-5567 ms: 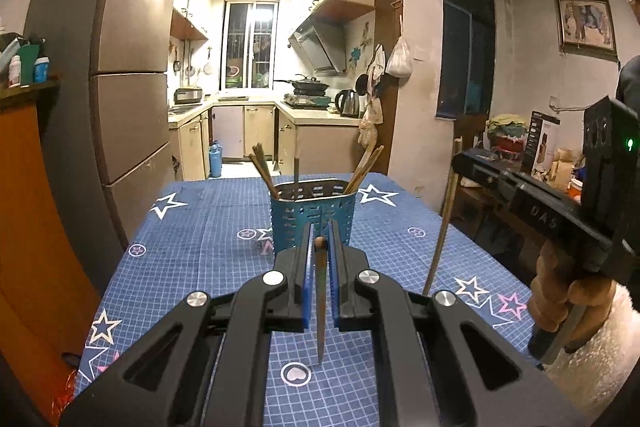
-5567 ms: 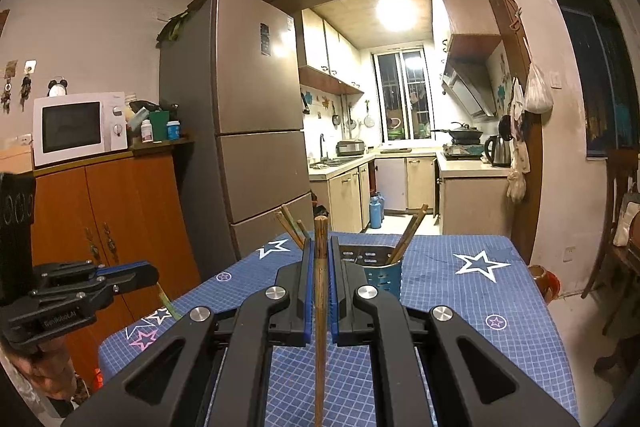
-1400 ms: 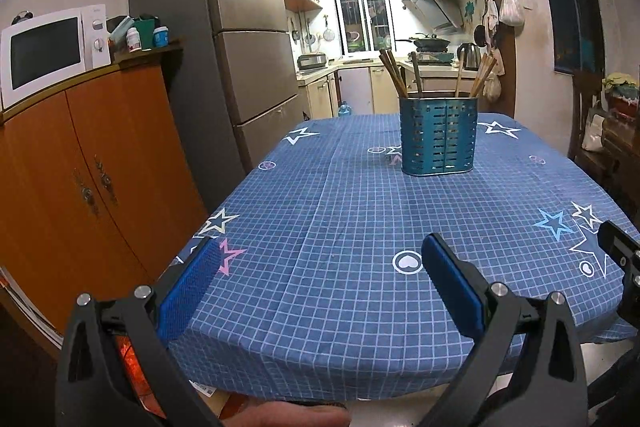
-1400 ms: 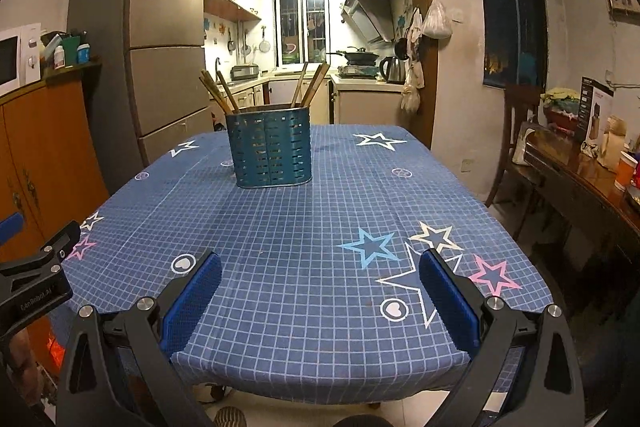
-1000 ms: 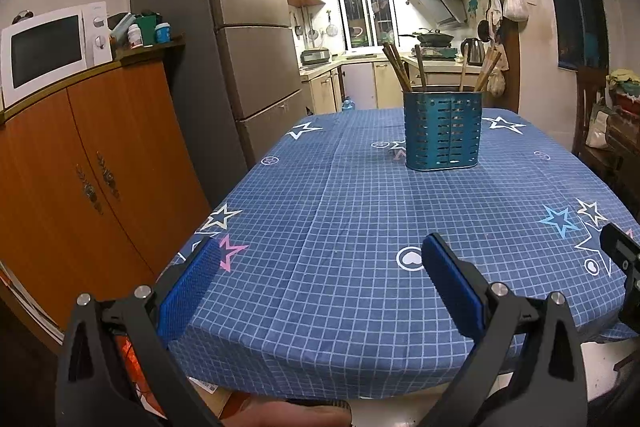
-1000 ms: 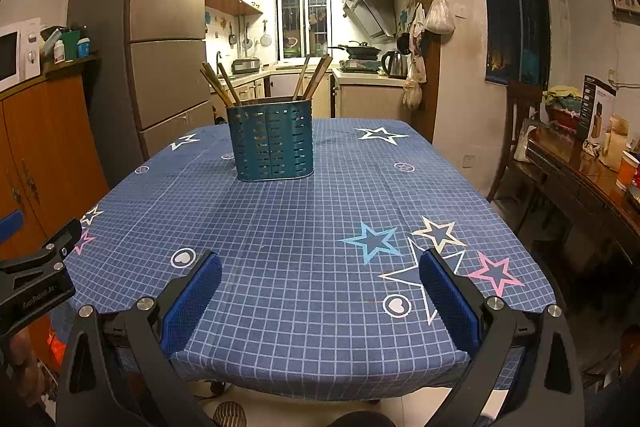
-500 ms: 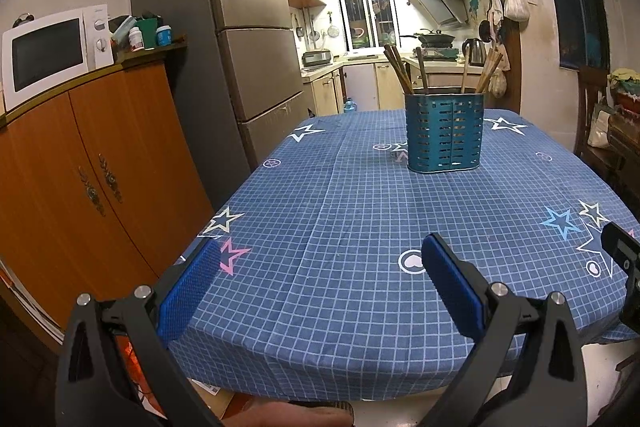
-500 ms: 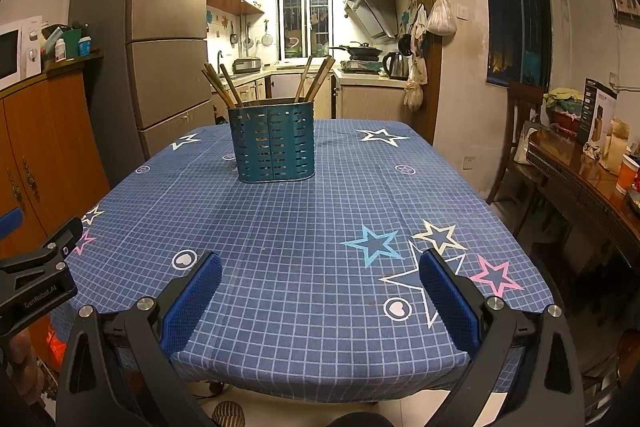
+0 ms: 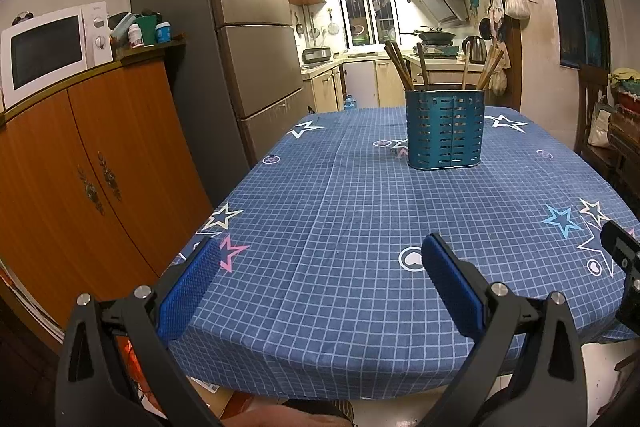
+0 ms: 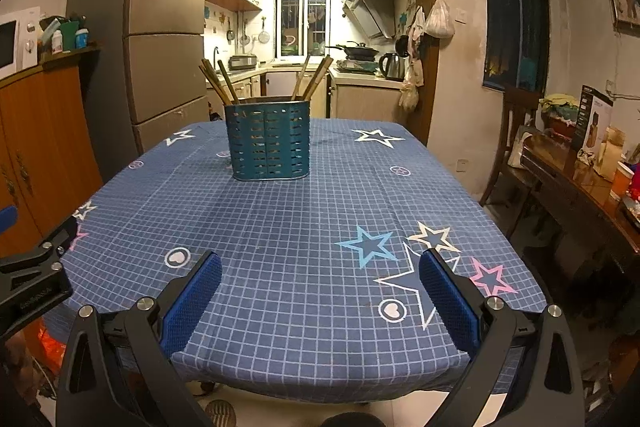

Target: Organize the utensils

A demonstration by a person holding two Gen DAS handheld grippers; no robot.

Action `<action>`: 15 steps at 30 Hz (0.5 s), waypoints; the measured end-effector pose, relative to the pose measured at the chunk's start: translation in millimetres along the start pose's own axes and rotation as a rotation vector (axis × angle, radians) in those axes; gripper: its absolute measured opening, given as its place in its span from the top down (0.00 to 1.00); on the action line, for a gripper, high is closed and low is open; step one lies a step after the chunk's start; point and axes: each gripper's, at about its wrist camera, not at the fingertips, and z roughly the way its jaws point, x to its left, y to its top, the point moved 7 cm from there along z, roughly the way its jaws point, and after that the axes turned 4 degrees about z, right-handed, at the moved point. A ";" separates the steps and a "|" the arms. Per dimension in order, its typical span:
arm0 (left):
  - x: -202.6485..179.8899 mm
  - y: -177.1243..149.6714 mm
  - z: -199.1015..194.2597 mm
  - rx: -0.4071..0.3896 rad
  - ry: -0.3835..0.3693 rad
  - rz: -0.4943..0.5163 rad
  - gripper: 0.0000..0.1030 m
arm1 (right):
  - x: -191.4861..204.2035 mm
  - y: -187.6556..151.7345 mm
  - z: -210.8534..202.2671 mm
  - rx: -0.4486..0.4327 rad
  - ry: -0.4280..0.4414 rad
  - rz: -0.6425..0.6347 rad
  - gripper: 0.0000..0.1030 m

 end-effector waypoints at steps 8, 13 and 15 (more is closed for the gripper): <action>0.0 -1.4 0.0 -0.001 0.001 -0.001 0.06 | -5.3 -3.5 3.5 0.015 -0.013 0.013 0.04; 1.5 -2.6 -0.7 -0.002 0.005 -0.009 0.06 | -7.5 -2.9 3.3 0.011 -0.012 0.017 0.04; 2.3 -3.0 -1.1 -0.001 0.001 -0.017 0.06 | -7.3 -2.7 3.0 0.010 -0.006 0.018 0.04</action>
